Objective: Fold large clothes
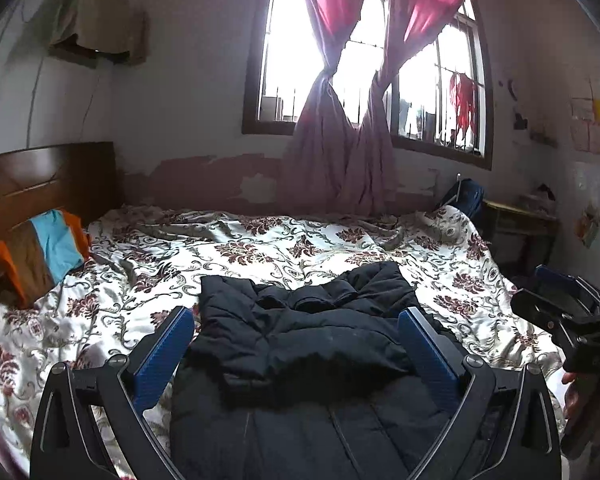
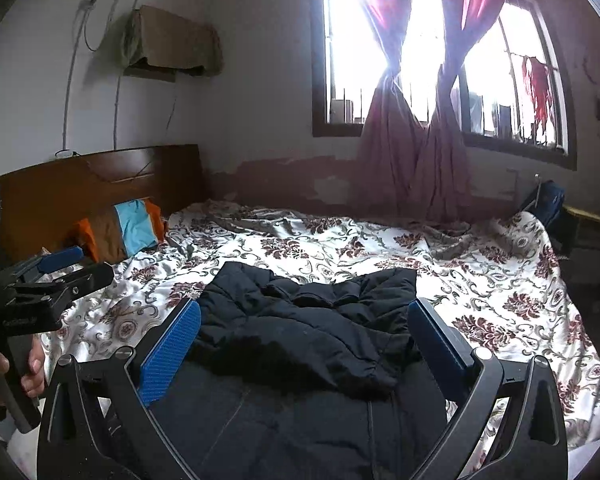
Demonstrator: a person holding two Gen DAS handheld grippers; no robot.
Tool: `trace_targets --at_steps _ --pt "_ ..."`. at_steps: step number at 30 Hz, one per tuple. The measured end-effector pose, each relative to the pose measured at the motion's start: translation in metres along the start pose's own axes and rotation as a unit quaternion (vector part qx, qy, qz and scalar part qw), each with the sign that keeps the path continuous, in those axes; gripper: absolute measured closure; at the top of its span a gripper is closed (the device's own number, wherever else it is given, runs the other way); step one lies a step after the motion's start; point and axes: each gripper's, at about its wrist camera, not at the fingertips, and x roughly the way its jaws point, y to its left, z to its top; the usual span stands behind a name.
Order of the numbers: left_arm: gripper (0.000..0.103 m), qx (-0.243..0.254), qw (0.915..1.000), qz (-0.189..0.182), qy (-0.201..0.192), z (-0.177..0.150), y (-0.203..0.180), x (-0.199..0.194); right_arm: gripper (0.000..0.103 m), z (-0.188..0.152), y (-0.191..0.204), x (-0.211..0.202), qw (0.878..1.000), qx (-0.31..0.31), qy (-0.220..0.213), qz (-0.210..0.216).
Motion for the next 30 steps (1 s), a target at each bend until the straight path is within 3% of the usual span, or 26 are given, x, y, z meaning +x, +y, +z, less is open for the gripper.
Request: trace_targets --at_steps 12,30 --pt "0.001 0.018 0.9993 0.033 0.003 -0.016 0.001 -0.049 0.002 -0.016 0.027 -0.049 0.999 -0.025 -0.028 -0.016" --pt "0.001 0.021 0.9979 0.059 0.016 -0.061 0.001 -0.070 0.002 -0.066 0.029 -0.075 0.996 -0.027 -0.030 -0.074"
